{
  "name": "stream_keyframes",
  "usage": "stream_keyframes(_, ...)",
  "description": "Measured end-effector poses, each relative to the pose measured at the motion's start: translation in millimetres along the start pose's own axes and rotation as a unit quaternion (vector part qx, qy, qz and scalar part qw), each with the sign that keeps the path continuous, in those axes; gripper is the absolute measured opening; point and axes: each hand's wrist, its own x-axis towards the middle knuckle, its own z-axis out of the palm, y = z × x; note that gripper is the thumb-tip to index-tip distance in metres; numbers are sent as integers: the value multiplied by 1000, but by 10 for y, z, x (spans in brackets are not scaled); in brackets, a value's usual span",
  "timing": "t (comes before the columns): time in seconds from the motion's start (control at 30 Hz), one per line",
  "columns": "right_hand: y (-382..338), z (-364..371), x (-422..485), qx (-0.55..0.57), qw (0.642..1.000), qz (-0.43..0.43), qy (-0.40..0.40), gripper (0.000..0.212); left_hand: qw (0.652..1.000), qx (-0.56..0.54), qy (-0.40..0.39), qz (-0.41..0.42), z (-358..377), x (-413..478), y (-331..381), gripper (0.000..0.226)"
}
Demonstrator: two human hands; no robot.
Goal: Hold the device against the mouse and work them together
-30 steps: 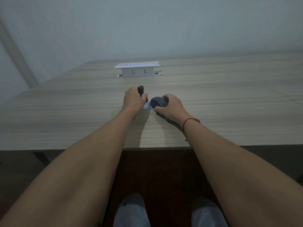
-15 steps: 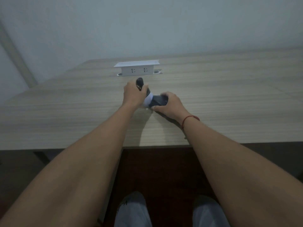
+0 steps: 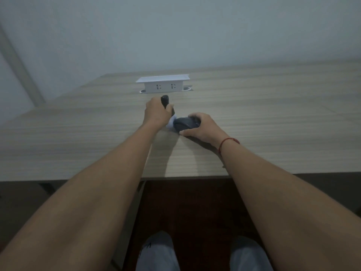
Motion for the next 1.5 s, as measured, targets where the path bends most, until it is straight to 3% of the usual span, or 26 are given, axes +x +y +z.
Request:
stream_keyframes(0.07, 2, -12, 22, 6, 1000, 3, -12, 68, 999, -28, 16, 5, 17, -39, 60, 35)
stream_keyframes(0.2, 1, -23, 5, 6, 1000, 2, -20, 71, 998, 40, -46, -14, -26, 12, 91, 35)
stream_keyframes(0.37, 11, -17, 22, 10, 1000, 8, -14, 71, 999, -5, -19, 28, -59, 66, 265, 31)
stream_keyframes(0.5, 11, -4, 0, 15, 1000, 21, -13, 84, 991, 98, -90, 30, 6, 57, 242, 20)
stream_keyframes(0.67, 0, -33, 3, 26, 999, 31, -6, 88, 994, 56, -77, 59, 49, 114, 345, 35)
stream_keyframes(0.83, 9, -34, -24, 43, 998, 33, -17, 88, 994, 68, -82, 27, 119, 66, 252, 37)
stream_keyframes(0.97, 16, -47, -11, 46, 998, 29, -12, 86, 997, 2, -55, 51, 97, 41, 257, 38)
stream_keyframes(1.1, 25, -32, -21, 38, 999, 25, -20, 86, 997, 41, -53, 23, 69, 11, 103, 33)
stream_keyframes(1.23, 19, -38, 16, 32, 999, 22, -13, 81, 997, -41, -36, 48, -22, -25, 283, 31)
stream_keyframes(1.4, -10, -13, -39, 1, 1000, 20, -5, 73, 998, 50, -35, 8, 3, -98, 11, 38)
stream_keyframes(1.5, -40, -85, -55, 10, 998, 54, -17, 63, 999, 39, -25, 3, -49, -71, -75, 39)
